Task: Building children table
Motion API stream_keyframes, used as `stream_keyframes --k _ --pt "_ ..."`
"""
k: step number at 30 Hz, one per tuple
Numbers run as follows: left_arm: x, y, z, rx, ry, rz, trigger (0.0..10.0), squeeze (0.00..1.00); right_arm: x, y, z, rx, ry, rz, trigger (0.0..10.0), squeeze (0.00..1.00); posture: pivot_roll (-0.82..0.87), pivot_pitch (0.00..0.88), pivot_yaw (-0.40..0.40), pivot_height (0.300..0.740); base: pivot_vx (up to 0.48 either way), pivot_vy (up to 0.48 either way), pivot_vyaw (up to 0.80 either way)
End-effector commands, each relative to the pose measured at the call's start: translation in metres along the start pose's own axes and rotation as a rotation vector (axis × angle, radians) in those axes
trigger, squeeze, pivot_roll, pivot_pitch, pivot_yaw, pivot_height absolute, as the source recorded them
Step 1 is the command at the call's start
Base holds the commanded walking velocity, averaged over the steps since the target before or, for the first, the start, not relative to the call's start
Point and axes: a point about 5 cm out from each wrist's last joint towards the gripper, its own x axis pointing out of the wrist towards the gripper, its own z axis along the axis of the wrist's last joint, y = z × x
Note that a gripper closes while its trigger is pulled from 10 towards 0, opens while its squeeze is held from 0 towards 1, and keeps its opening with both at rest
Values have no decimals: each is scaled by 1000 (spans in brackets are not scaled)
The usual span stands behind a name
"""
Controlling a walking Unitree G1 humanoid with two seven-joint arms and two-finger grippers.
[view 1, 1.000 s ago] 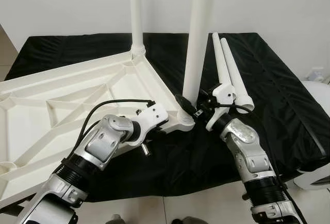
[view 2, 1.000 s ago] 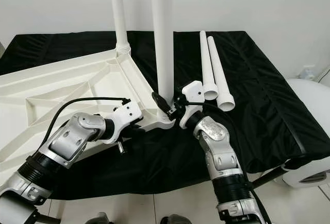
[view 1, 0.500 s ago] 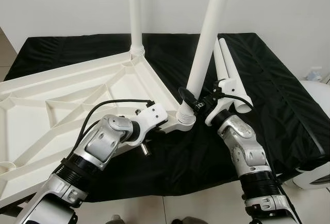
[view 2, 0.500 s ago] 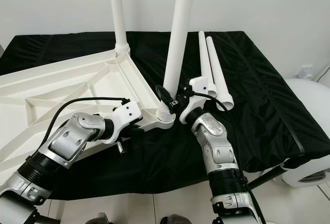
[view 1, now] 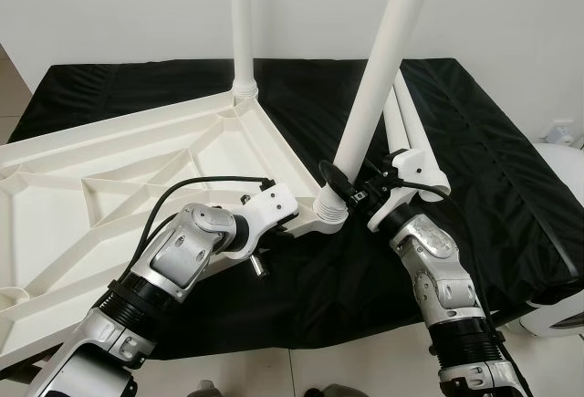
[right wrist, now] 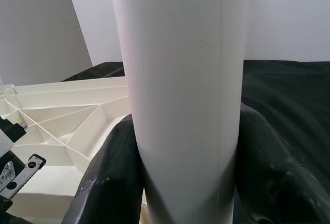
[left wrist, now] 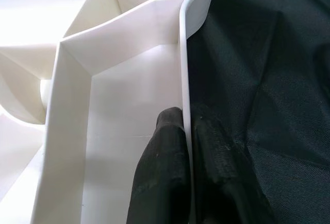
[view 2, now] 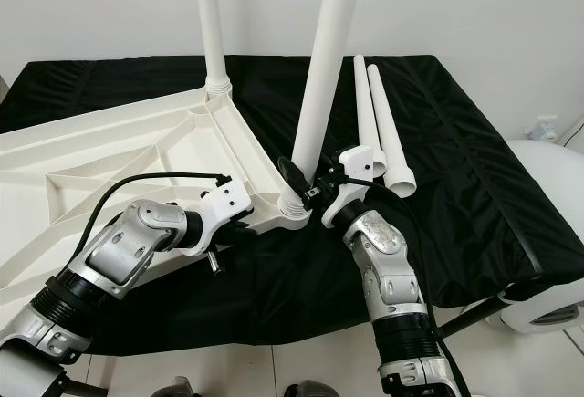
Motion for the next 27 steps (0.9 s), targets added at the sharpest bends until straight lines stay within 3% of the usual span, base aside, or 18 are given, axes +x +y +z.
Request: stream_keyframes --k 1,16,27 --pt "-6 5 18 67 -51 44 10000 0 -19 23 -66 100 313 62 10000 0 27 28 -12 740 0 0 0" --pt "-8 5 19 67 -52 49 10000 0 -9 28 -61 89 263 -24 10000 0 33 30 -19 740 0 0 0" --pt "-11 5 21 65 -58 54 10000 0 2 40 -51 87 153 -199 10000 0 41 51 -24 740 0 0 0"
